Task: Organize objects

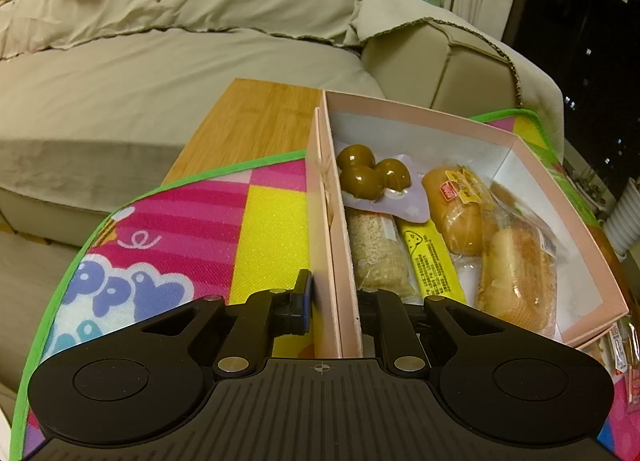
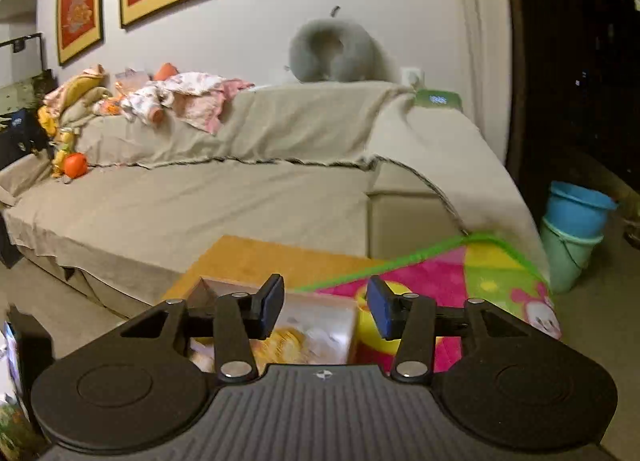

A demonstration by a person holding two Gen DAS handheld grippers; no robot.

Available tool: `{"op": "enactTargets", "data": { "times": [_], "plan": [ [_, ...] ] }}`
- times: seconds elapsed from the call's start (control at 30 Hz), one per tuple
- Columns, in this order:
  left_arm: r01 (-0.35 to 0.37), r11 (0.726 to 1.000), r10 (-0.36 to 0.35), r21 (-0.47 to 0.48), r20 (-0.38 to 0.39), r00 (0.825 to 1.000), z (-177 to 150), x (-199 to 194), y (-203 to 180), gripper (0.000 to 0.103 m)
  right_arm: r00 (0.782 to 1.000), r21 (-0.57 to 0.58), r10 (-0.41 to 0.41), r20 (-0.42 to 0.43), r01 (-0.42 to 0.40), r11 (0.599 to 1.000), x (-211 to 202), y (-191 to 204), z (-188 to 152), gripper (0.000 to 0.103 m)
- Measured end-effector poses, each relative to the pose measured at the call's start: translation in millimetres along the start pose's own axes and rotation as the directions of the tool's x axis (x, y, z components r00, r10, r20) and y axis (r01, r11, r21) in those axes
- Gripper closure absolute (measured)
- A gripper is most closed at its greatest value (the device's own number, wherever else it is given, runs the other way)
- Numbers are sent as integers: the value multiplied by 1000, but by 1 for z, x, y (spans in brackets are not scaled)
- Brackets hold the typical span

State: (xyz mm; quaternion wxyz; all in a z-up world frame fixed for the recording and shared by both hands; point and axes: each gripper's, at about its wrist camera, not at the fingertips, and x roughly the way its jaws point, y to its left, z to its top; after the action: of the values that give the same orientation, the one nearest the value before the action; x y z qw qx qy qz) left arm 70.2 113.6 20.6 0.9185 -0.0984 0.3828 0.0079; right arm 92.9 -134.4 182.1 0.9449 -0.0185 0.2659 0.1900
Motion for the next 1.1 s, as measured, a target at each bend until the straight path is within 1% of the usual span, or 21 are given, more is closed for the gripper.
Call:
{"op": "enactTargets", "data": {
  "times": [0.07, 0.17, 0.23, 0.33, 0.47, 0.57, 0.63, 0.8, 0.83, 0.93, 1.0, 1.1],
  "plan": [
    [1, 1000, -1, 0, 0, 1000, 0, 0, 0, 88, 1000, 22, -15, -20, 15, 1000, -3, -13, -13, 50],
    [0, 1000, 0, -1, -1, 1000, 0, 0, 0, 88, 996, 74, -57, -63, 61, 995, -5, -40, -33, 45],
    [0, 1000, 0, 0, -1, 1000, 0, 0, 0, 88, 991, 105, -93, -95, 103, 989, -5, -54, -51, 42],
    [-1, 1000, 1, 2, -1, 1000, 0, 0, 0, 88, 980, 135, -125, -152, 146, 980, -7, -68, -77, 39],
    [-4, 1000, 4, 6, -2, 1000, -2, 0, -1, 88, 966, 120, -142, -214, 170, 978, -10, -65, -110, 36],
    [-5, 1000, 5, 7, -2, 1000, -2, 0, -1, 88, 961, 72, -150, -230, 171, 983, -16, -54, -130, 36],
    [-5, 1000, 5, 6, -2, 1000, -2, 0, -1, 88, 963, 37, -138, -232, 150, 988, -23, -44, -137, 36],
    [-6, 1000, 6, 11, -2, 1000, -2, 0, -1, 88, 972, -107, -97, -216, 75, 991, -15, -18, -138, 36],
    [-7, 1000, 7, 12, -2, 1000, -3, 0, -1, 88, 971, -98, -102, -215, 83, 992, -12, -20, -133, 36],
    [-8, 1000, 8, 11, -3, 1000, -3, 0, -1, 88, 973, 24, -78, -218, 85, 996, 9, -46, -111, 41],
    [-10, 1000, 10, 11, -2, 1000, -4, 0, -1, 89, 971, 88, -61, -232, 84, 993, 30, -62, -96, 50],
    [-10, 1000, 10, 9, -3, 1000, -4, 0, -1, 89, 963, 115, -66, -261, 99, 988, 69, -73, -83, 55]
  ]
}}
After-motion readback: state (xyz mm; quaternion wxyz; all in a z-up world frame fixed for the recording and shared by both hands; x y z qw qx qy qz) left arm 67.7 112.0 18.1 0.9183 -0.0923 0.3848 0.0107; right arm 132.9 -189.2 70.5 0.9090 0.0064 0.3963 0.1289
